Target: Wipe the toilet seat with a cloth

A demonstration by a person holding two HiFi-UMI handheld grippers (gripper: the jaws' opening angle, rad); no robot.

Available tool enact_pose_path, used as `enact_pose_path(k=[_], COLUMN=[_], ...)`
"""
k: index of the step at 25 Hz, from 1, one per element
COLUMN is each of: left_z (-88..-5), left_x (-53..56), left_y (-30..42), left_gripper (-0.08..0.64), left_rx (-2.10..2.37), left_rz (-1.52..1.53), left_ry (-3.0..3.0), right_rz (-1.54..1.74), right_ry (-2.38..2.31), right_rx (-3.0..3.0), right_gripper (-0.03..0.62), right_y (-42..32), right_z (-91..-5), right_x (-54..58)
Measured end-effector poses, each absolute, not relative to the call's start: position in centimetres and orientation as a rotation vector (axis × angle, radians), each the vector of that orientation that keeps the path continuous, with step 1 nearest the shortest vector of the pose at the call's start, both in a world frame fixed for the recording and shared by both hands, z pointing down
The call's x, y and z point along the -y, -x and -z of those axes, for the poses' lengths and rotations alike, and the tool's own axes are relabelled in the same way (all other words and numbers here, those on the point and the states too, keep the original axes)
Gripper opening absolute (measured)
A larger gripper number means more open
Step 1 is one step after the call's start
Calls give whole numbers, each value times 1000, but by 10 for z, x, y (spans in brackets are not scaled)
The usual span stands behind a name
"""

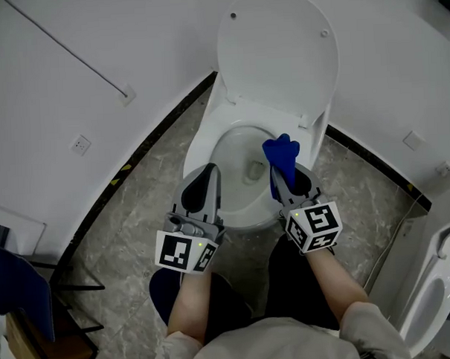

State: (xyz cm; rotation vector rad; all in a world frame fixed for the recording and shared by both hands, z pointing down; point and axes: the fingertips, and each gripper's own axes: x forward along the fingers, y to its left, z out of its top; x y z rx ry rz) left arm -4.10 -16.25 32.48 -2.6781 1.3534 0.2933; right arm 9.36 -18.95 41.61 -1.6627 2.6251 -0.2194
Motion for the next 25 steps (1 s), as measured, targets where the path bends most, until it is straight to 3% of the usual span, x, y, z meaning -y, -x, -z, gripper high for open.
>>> enact_pose_path(k=[25], left_z=[-380], left_x=[170], left_y=[34], left_gripper=[8], left_rx=[-1224], left_rz=[-204], left_ry=[2782], right_rz=[292], right_ry=[1884], right_rx=[-2616], right_gripper=[63], right_y=[-105], right_z=[-469], right_x=[306])
